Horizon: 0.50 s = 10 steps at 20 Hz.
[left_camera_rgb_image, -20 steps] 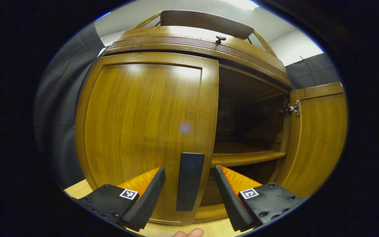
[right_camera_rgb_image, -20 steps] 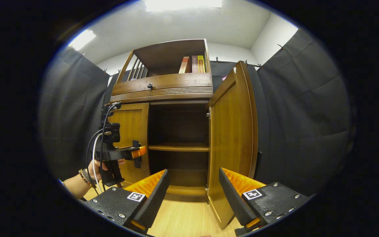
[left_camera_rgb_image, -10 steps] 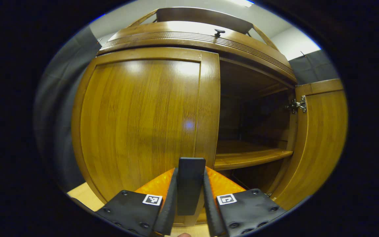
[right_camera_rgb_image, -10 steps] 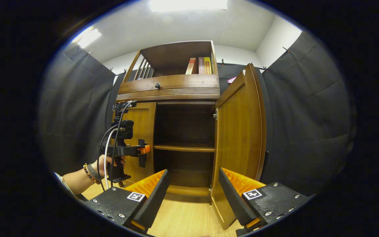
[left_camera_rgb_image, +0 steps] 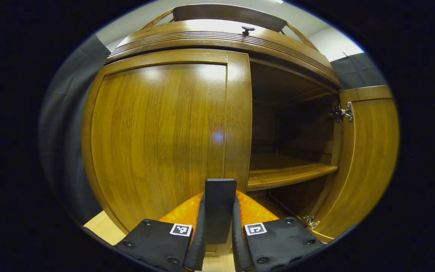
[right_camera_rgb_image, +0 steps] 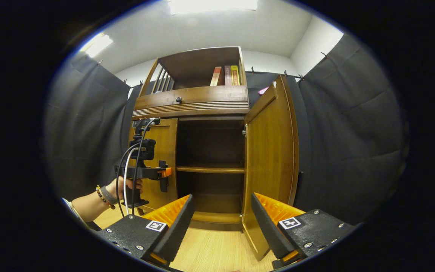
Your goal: Open the right door of the double-door shoe cabinet with the right hand, and open the left door with the left hand.
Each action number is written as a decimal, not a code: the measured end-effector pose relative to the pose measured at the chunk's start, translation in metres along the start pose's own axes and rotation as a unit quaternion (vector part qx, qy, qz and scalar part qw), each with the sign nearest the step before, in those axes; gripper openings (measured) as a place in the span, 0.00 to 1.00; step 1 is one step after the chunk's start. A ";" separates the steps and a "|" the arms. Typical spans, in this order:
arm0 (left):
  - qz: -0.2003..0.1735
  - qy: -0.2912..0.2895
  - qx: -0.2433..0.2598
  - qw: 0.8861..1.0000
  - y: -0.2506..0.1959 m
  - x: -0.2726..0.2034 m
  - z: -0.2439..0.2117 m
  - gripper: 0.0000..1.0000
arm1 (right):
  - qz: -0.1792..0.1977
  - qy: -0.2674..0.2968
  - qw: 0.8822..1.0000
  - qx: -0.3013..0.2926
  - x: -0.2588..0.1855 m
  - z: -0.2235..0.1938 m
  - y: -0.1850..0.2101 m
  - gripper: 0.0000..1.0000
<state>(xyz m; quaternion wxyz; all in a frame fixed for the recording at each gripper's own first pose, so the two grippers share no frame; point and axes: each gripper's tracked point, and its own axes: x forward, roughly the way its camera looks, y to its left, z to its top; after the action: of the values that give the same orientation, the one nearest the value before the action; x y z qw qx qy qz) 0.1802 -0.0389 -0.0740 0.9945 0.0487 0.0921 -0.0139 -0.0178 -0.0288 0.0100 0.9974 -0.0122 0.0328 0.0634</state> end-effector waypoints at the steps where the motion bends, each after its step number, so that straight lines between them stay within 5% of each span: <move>1: 0.001 0.004 -0.003 1.000 0.001 -0.008 -0.001 0.38 | 0.002 0.000 1.000 0.000 -0.001 0.000 0.001 0.92; 7: -0.035 -0.008 0.016 0.999 0.010 -0.079 0.003 0.37 | 0.011 -0.004 1.000 0.007 -0.008 0.001 0.009 0.92; 10: -0.062 -0.013 -0.015 0.998 0.023 -0.112 0.007 0.38 | 0.018 -0.003 1.000 0.008 -0.012 -0.002 0.015 0.93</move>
<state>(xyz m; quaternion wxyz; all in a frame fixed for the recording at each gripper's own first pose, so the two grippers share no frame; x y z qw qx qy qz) 0.0722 -0.0146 -0.0444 0.9935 0.0276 0.0821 -0.0745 -0.0321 -0.0154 0.0087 0.9962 -0.0035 0.0309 0.0813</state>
